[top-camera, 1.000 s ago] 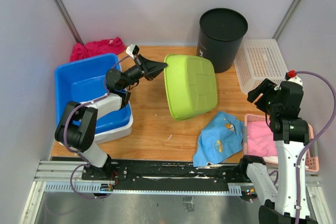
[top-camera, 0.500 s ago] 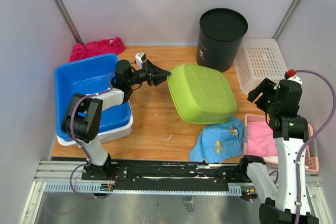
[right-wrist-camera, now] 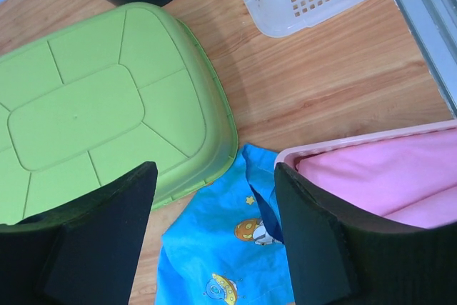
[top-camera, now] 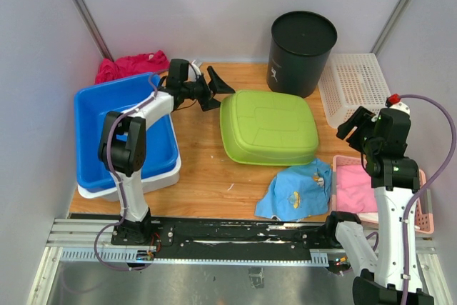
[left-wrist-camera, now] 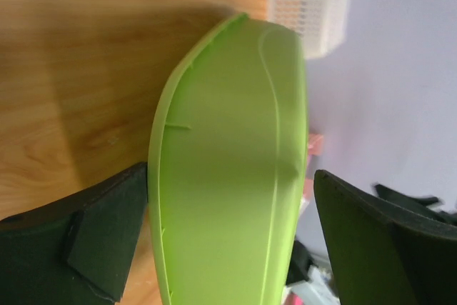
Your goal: Turn the large container upside down
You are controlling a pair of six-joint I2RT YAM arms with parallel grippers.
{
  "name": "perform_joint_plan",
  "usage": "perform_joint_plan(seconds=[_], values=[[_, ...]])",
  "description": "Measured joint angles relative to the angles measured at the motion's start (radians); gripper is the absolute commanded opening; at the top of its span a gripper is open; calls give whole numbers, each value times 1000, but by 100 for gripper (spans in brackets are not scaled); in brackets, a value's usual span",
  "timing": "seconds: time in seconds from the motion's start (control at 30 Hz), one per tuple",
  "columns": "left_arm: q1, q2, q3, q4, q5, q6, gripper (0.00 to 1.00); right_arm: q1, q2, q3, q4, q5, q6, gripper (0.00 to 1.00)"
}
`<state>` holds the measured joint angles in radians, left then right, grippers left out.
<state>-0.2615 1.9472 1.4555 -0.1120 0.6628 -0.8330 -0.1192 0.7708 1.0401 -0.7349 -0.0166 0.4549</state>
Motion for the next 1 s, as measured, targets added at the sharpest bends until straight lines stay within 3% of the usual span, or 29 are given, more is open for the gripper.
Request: perform_joint_plan(seconds=[0.13,0.3,0.53,0.77,1.0], values=[[0,21,125,-177,-144,151,99,0,40,-1,0,-58,-37,69],[-2,11,162,-308,-336,282,99,0,101,-28,0,-119,-60,70],[-48,-77,35,-375,-507,358,99,0,119,-52,5,-150,-67,70],[-113,-228,-218,-221,-336,296,99,0,137,-63,21,-167,-67,70],[-212,-71,-151,-90,-173,280,99,0,143,-63,28,-175,-67,70]])
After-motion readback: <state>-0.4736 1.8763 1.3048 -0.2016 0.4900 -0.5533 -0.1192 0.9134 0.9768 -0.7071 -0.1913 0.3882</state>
